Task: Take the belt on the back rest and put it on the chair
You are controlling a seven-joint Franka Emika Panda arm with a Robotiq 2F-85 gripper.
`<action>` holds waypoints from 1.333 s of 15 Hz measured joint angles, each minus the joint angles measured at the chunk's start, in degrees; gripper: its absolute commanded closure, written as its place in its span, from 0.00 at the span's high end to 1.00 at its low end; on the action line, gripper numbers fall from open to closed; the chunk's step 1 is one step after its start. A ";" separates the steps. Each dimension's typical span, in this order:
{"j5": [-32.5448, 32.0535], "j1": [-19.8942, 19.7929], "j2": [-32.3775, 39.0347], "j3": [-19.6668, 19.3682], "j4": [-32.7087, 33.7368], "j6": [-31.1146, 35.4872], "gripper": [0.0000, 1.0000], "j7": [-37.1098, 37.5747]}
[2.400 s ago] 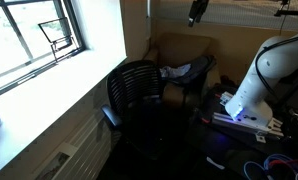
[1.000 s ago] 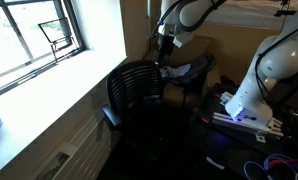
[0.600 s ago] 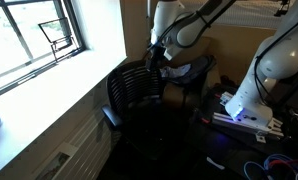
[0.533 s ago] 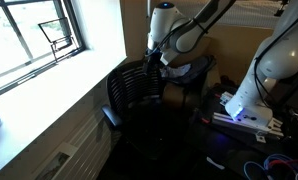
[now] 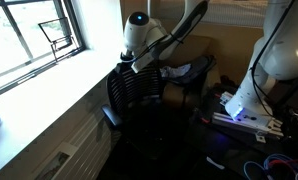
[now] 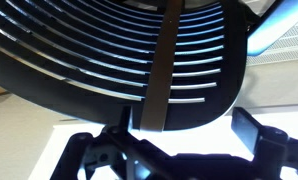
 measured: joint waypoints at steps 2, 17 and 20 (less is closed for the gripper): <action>0.00 0.13 2.36 -0.02 2.38 -0.70 1.00 0.33; 10.04 -8.05 14.42 0.96 3.56 10.86 1.00 -18.71; 7.91 -6.01 15.44 -2.30 4.43 16.57 1.00 -12.23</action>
